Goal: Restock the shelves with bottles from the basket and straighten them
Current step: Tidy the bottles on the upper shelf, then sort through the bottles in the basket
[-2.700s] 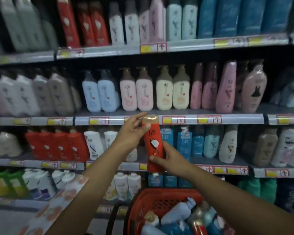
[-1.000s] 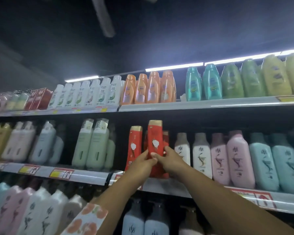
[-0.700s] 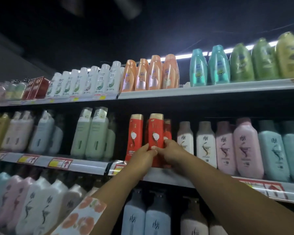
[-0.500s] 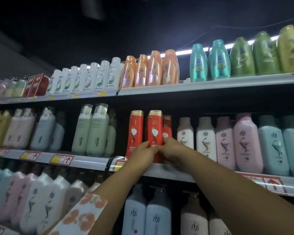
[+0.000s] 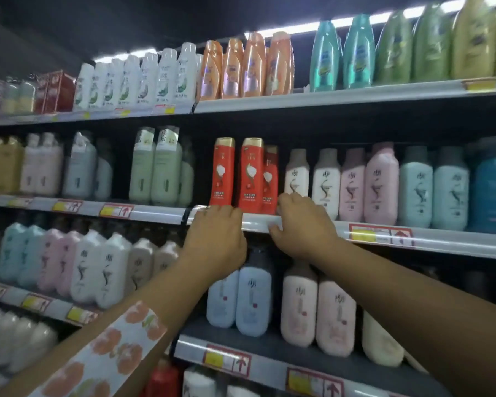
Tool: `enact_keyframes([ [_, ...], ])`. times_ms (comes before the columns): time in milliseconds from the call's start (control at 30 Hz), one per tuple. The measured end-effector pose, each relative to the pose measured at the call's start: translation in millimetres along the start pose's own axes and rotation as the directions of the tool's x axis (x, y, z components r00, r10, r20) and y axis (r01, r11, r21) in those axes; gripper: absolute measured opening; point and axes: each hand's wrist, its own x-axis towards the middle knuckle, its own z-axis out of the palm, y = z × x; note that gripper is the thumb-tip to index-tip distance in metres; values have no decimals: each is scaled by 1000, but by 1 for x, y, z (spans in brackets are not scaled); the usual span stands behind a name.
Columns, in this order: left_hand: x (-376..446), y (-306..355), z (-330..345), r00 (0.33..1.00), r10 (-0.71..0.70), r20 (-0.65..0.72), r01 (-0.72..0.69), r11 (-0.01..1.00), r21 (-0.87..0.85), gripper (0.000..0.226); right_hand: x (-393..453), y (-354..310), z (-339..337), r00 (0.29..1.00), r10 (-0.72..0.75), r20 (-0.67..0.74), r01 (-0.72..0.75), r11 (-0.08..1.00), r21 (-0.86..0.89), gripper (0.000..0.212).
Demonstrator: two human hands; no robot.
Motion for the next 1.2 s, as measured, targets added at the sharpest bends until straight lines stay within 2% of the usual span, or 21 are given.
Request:
enact_keyframes([
  [67, -25, 12, 0, 998, 44, 45, -47, 996, 76, 45, -37, 2, -9, 997, 0, 81, 8, 996, -93, 51],
  [167, -62, 34, 0, 988, 108, 115, -120, 987, 105, 58, -95, 5, -21, 987, -6, 160, 26, 992, -125, 52],
  [367, -136, 95, -2, 959, 140, 247, -146, 989, 6, 63, -208, 15, -28, 951, 45, 307, -14, 995, -101, 61],
  [533, -212, 146, 9, 938, 185, 292, -162, 982, -102, 65, -301, 36, -13, 919, 63, 390, -50, 998, -45, 61],
  [800, -339, 210, 57, 887, 194, 420, -94, 964, -247, 58, -440, 81, 25, 806, 152, 572, -141, 988, -64, 63],
  [900, -376, 233, 78, 861, 220, 458, -95, 955, -280, 53, -487, 96, 40, 740, 186, 646, -202, 978, -51, 64],
  [1000, -406, 252, 96, 796, 266, 543, -113, 948, -298, 48, -528, 106, 57, 673, 189, 716, -248, 969, -23, 64],
  [1067, -424, 263, 107, 730, 325, 601, -172, 939, -299, 51, -550, 112, 70, 643, 183, 743, -254, 967, -18, 61],
  [1133, -441, 274, 121, 628, 413, 660, -244, 910, -337, 54, -568, 116, 84, 607, 167, 777, -276, 961, 9, 62],
  [1200, -458, 283, 136, 492, 491, 719, -294, 871, -394, 56, -579, 116, 97, 555, 129, 822, -304, 951, 56, 62],
])
